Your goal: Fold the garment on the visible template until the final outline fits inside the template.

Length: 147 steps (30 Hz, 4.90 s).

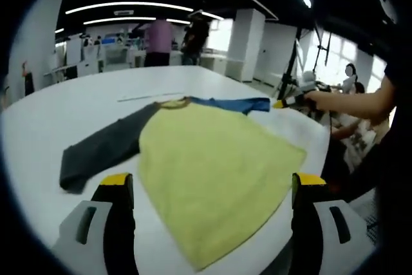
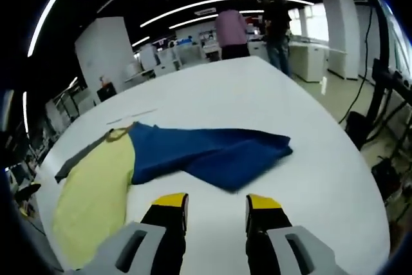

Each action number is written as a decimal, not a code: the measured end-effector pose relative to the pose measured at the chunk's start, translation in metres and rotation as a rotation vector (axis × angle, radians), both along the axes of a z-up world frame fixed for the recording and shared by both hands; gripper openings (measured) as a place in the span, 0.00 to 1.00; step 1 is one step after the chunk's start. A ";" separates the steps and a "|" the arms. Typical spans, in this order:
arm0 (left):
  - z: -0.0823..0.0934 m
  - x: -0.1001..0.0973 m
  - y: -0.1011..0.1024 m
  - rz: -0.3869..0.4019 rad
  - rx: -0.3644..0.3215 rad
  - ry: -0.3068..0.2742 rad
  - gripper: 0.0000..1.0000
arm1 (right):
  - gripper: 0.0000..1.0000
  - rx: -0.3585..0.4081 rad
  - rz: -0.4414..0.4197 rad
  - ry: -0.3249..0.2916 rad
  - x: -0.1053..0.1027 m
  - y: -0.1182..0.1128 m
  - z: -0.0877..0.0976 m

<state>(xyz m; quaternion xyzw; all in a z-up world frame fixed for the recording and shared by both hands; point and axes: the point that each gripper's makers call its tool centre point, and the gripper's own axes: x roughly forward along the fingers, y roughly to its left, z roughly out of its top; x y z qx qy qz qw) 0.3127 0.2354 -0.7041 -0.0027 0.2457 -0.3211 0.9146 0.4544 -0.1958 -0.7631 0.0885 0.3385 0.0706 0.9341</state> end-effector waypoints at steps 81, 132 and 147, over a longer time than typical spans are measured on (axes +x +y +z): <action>-0.003 -0.004 0.007 0.003 0.019 0.010 0.99 | 0.00 -0.020 -0.142 0.034 0.040 -0.046 -0.003; 0.004 -0.005 0.008 -0.008 0.047 -0.034 0.99 | 0.00 0.028 0.025 -0.105 0.060 0.045 0.078; 0.003 -0.007 0.013 0.001 0.044 -0.032 0.99 | 0.00 0.077 0.077 -0.109 0.091 0.074 0.068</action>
